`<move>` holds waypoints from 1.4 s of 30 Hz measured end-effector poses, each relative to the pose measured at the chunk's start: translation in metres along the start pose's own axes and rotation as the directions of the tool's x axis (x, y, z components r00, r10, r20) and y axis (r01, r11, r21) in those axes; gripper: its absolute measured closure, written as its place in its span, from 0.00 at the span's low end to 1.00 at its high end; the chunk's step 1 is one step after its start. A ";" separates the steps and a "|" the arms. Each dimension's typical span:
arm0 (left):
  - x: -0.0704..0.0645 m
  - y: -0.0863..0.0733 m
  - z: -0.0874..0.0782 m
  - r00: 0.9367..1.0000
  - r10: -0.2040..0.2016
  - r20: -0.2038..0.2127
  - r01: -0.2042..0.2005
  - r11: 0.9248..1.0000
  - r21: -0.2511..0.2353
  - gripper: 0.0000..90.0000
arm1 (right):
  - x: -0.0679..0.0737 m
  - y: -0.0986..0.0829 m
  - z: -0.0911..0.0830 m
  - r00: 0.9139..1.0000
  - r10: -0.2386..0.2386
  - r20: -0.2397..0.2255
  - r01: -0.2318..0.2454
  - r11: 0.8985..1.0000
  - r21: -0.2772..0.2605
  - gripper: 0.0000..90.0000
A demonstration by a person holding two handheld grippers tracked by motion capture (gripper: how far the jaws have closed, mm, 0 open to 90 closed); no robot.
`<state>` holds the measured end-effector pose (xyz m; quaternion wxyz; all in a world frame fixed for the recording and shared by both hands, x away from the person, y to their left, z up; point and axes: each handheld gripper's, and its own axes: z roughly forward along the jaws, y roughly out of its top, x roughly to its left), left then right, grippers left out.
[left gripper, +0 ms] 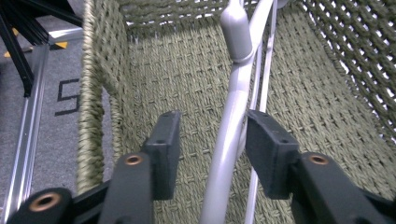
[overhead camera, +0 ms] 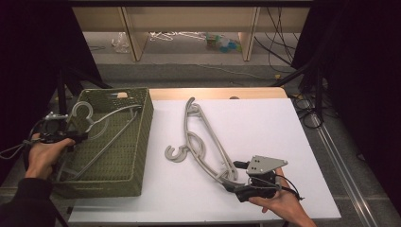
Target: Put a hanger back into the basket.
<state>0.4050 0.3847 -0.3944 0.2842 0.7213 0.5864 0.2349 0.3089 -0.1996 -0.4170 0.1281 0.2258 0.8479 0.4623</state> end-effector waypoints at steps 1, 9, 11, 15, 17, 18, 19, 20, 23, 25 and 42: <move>0.002 0.000 -0.001 1.000 0.023 0.000 -0.023 1.000 0.016 0.68 | -0.001 -0.001 0.000 1.000 0.001 -0.004 -0.001 1.000 0.009 0.26; 0.006 -0.001 0.004 0.998 0.044 -0.045 -0.042 0.998 0.045 0.88 | 0.000 -0.001 0.001 1.000 0.002 -0.002 -0.002 1.000 0.009 0.26; 0.007 -0.002 0.005 0.998 0.040 -0.052 -0.037 0.998 0.051 0.88 | 0.000 -0.001 0.001 1.000 0.004 -0.005 -0.004 1.000 0.004 0.26; 0.010 -0.002 0.009 0.997 0.017 -0.076 -0.012 0.998 0.068 0.87 | -0.001 -0.002 0.000 1.000 0.006 -0.010 -0.006 1.000 0.012 0.26; 0.009 -0.002 0.005 0.997 -0.008 -0.075 0.010 0.999 0.034 0.85 | -0.001 -0.002 0.000 1.000 0.007 -0.009 -0.007 1.000 0.011 0.26; 0.009 -0.002 0.002 0.997 -0.018 -0.073 0.020 1.000 0.020 0.82 | -0.002 -0.002 0.001 1.000 0.010 -0.010 -0.010 1.000 0.011 0.26; 0.009 -0.002 0.002 0.997 -0.018 -0.073 0.020 1.000 0.020 0.80 | -0.002 -0.002 0.001 1.000 0.010 -0.010 -0.010 1.000 0.011 0.26; 0.008 -0.001 -0.002 0.997 -0.034 -0.068 0.033 0.999 -0.004 0.80 | -0.002 -0.003 0.001 1.000 0.011 -0.010 -0.011 1.000 0.011 0.26; 0.001 -0.001 -0.013 0.998 -0.057 -0.021 0.056 0.996 -0.076 0.72 | -0.003 -0.003 0.001 1.000 0.014 -0.014 -0.014 1.000 0.010 0.26; -0.008 -0.001 -0.022 0.999 -0.050 -0.001 0.049 0.992 -0.115 0.62 | -0.004 -0.004 0.000 1.000 0.022 -0.007 -0.022 1.000 0.004 0.26; -0.146 -0.022 -0.065 0.922 0.149 0.357 0.013 0.910 -0.414 0.34 | -0.004 -0.010 0.005 0.998 0.059 0.016 -0.059 0.998 0.003 0.24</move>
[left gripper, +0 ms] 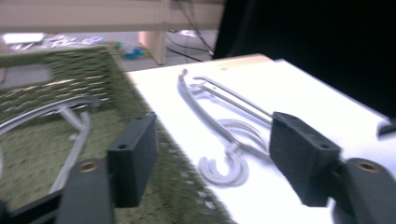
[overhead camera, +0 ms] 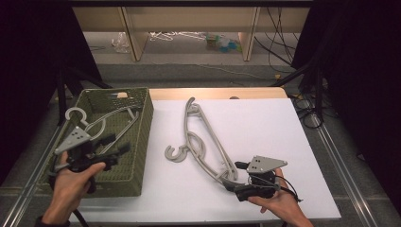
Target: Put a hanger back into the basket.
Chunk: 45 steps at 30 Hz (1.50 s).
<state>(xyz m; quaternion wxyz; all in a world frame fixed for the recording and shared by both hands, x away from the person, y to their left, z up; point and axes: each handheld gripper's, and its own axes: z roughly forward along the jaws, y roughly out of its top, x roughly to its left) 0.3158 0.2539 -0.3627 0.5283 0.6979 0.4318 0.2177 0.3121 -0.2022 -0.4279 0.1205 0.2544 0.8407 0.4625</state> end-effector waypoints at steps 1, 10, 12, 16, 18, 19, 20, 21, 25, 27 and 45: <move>-0.003 -0.002 0.002 1.000 0.007 0.003 -0.007 1.000 -0.003 0.33 | 0.000 0.000 0.000 1.000 0.000 -0.001 0.000 1.000 0.000 0.24; -0.033 -0.021 0.010 0.996 0.013 0.086 -0.011 1.000 -0.026 0.22 | 0.000 -0.001 0.001 1.000 0.006 0.004 -0.006 1.000 0.003 0.23; -0.042 -0.026 0.011 0.995 0.026 0.100 -0.024 0.999 -0.025 0.21 | -0.001 -0.001 0.002 1.000 0.001 0.010 -0.001 1.000 0.001 0.23; -0.056 -0.032 0.011 0.992 0.045 0.114 -0.043 0.999 -0.026 0.20 | 0.001 -0.001 0.003 1.000 -0.001 0.001 0.001 1.000 0.005 0.23; -0.066 -0.037 0.012 0.990 0.066 0.122 -0.062 0.998 -0.034 0.22 | 0.001 -0.001 0.003 1.000 0.000 0.002 0.000 1.000 0.004 0.23; -0.066 -0.037 0.012 0.990 0.066 0.122 -0.062 0.998 -0.034 0.21 | 0.001 -0.001 0.003 1.000 0.000 0.002 0.000 1.000 0.004 0.23; -0.071 -0.042 0.014 0.987 0.068 0.143 -0.066 0.998 -0.023 0.20 | 0.001 0.000 0.003 1.000 -0.001 0.006 0.001 1.000 0.006 0.23; -0.073 -0.044 0.016 0.986 0.074 0.152 -0.072 0.997 -0.018 0.20 | 0.001 0.000 0.004 1.000 0.000 0.004 0.000 1.000 0.005 0.23; -0.079 -0.051 0.019 0.983 0.088 0.162 -0.087 0.996 -0.014 0.20 | 0.002 0.001 0.006 1.000 -0.002 0.009 0.002 1.000 0.006 0.23; -0.082 -0.056 0.021 0.980 0.106 0.171 -0.106 0.994 -0.010 0.19 | 0.002 0.003 0.011 1.000 -0.005 0.007 0.004 1.000 0.015 0.23; -0.095 -0.076 0.029 0.965 0.175 0.194 -0.184 0.982 0.030 0.18 | -0.014 0.029 0.104 0.995 -0.058 0.076 0.039 0.973 0.229 0.27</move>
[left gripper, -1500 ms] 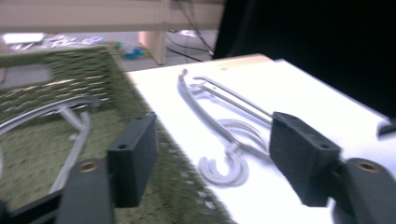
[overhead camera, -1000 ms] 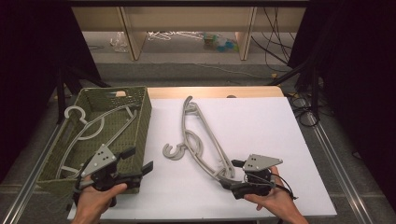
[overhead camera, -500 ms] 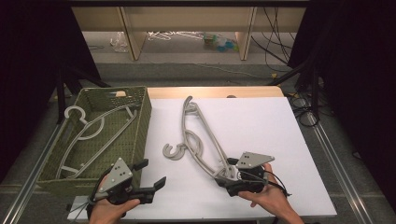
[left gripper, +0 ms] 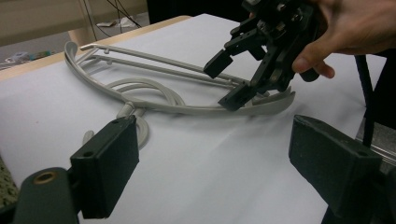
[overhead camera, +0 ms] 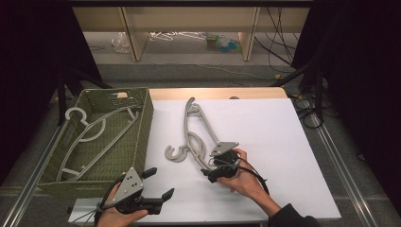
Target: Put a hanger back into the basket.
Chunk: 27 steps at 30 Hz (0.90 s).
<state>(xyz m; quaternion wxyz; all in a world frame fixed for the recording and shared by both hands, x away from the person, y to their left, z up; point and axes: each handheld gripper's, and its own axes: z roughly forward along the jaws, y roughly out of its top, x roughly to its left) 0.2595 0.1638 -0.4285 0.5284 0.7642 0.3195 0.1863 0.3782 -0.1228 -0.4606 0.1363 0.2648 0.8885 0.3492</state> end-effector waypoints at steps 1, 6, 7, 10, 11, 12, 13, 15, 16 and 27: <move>0.001 0.000 -0.001 1.000 0.000 -0.004 0.000 1.000 0.003 0.18 | 0.001 0.001 0.004 1.000 -0.005 0.005 0.005 1.000 -0.002 0.28; 0.004 -0.001 -0.001 1.000 -0.017 -0.006 0.017 1.000 -0.009 0.18 | 0.005 0.010 0.027 0.999 -0.038 0.008 0.037 0.996 0.085 0.33; 0.004 -0.001 -0.001 1.000 -0.017 -0.006 0.017 1.000 -0.009 0.18 | 0.005 0.010 0.027 0.999 -0.038 0.008 0.037 0.996 0.085 0.33; 0.006 -0.001 -0.002 1.000 0.006 -0.011 -0.006 1.000 0.003 0.18 | 0.006 0.018 0.036 0.999 -0.043 0.019 0.040 0.989 0.139 0.39; 0.006 -0.001 -0.002 1.000 0.006 -0.011 -0.006 1.000 0.003 0.18 | 0.005 0.020 0.038 0.999 -0.040 0.016 0.037 0.988 0.149 0.43; 0.004 -0.002 -0.002 1.000 -0.018 -0.014 0.018 1.000 0.005 0.18 | 0.005 0.020 0.041 0.999 -0.038 0.019 0.034 0.987 0.157 0.46; 0.005 -0.002 -0.001 1.000 -0.018 -0.013 0.018 1.000 0.001 0.18 | 0.005 0.021 0.042 0.999 -0.032 0.018 0.028 0.985 0.170 0.47; 0.005 -0.002 -0.002 1.000 -0.017 -0.010 0.017 1.000 0.003 0.18 | 0.003 0.021 0.043 1.000 -0.003 0.011 0.001 0.983 0.182 0.52; 0.005 -0.002 -0.002 1.000 -0.016 -0.011 0.016 1.000 0.008 0.18 | 0.003 0.022 0.042 1.000 0.006 0.004 -0.007 0.983 0.185 0.56; 0.003 -0.003 0.000 1.000 -0.008 0.006 0.008 1.000 0.019 0.19 | -0.002 0.023 0.036 1.000 0.020 -0.009 -0.018 0.971 0.237 0.79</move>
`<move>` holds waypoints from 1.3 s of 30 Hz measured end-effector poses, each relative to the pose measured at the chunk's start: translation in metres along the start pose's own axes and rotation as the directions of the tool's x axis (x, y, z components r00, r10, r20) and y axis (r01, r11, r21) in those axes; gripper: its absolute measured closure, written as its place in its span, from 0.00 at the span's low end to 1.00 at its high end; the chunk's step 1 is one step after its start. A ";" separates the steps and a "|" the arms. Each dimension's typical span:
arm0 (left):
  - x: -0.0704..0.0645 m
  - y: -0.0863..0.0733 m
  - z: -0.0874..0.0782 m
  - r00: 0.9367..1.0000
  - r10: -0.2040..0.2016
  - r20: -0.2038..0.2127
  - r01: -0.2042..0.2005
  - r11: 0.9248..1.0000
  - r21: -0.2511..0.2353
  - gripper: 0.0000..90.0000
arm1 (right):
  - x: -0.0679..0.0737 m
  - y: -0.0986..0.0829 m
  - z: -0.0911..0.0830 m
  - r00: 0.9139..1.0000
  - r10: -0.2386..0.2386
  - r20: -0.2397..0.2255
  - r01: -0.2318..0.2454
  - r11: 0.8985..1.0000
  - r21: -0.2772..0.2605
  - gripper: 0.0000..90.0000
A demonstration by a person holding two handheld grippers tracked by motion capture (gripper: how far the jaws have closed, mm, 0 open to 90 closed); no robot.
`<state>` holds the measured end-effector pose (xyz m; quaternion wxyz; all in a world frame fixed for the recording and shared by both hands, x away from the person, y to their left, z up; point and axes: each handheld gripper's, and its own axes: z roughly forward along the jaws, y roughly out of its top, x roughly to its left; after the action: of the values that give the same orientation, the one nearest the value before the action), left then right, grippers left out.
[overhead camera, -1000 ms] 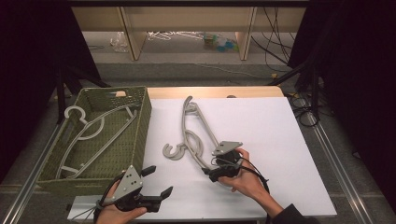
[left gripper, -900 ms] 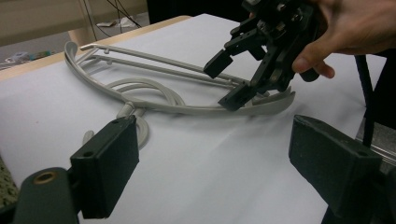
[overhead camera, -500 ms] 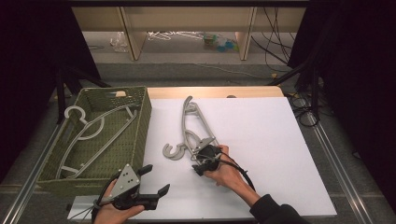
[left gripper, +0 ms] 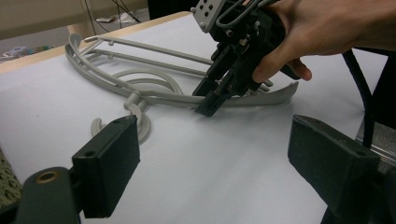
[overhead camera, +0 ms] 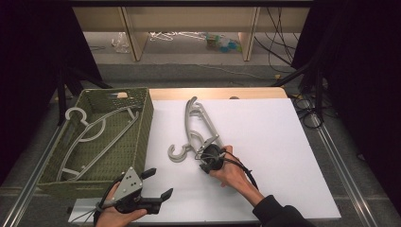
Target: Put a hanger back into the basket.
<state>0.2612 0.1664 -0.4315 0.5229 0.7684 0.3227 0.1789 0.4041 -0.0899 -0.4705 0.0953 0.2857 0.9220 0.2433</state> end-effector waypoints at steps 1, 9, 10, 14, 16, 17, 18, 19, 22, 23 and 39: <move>0.000 0.000 0.000 1.000 0.003 0.001 -0.003 1.000 0.001 0.19 | -0.001 0.000 -0.001 1.000 -0.003 0.007 0.003 1.000 0.002 0.81; 0.001 0.001 -0.002 1.000 0.000 -0.001 0.000 1.000 -0.008 0.19 | -0.005 -0.001 -0.009 0.999 0.027 -0.037 -0.028 1.000 -0.007 0.85; 0.001 0.001 -0.002 1.000 -0.002 -0.001 0.002 1.000 -0.012 0.19 | -0.006 -0.001 -0.011 0.998 0.032 -0.046 -0.032 0.999 -0.009 0.85; 0.002 0.001 -0.002 1.000 -0.004 -0.006 0.004 1.000 -0.018 0.19 | -0.007 -0.002 -0.017 0.998 0.030 -0.053 -0.031 0.999 -0.021 0.85; 0.003 0.001 -0.003 1.000 -0.005 -0.007 0.005 1.000 -0.014 0.19 | -0.007 0.000 -0.021 0.999 0.012 -0.034 -0.012 1.000 -0.004 0.85; 0.003 0.001 -0.003 1.000 -0.006 -0.002 0.006 1.000 -0.017 0.19 | -0.007 0.000 -0.023 1.000 0.002 -0.026 -0.002 1.000 -0.003 0.85; 0.003 0.001 -0.003 1.000 0.001 -0.008 -0.001 1.000 -0.013 0.19 | -0.008 0.001 -0.026 1.000 -0.004 -0.022 0.003 1.000 -0.005 0.85; 0.003 0.002 -0.004 1.000 0.000 -0.009 0.000 1.000 -0.006 0.20 | -0.009 0.001 -0.029 1.000 -0.006 -0.020 0.006 1.000 -0.013 0.85; 0.004 0.001 -0.003 1.000 -0.001 -0.008 0.001 1.000 -0.010 0.20 | -0.011 0.000 -0.035 1.000 -0.025 -0.005 0.025 1.000 -0.009 0.86; 0.004 0.001 -0.003 1.000 -0.002 -0.006 0.002 1.000 -0.013 0.20 | -0.012 -0.001 -0.038 1.000 -0.027 0.000 0.027 1.000 -0.013 0.86; 0.008 0.002 -0.005 1.000 -0.007 -0.027 0.007 1.000 -0.010 0.21 | -0.035 -0.021 -0.084 0.995 -0.103 0.014 0.103 0.991 -0.091 0.92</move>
<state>0.2645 0.1743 -0.4282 0.5229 0.7622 0.3316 0.1889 0.3963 -0.1585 -0.4071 0.1249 0.2343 0.9230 0.2785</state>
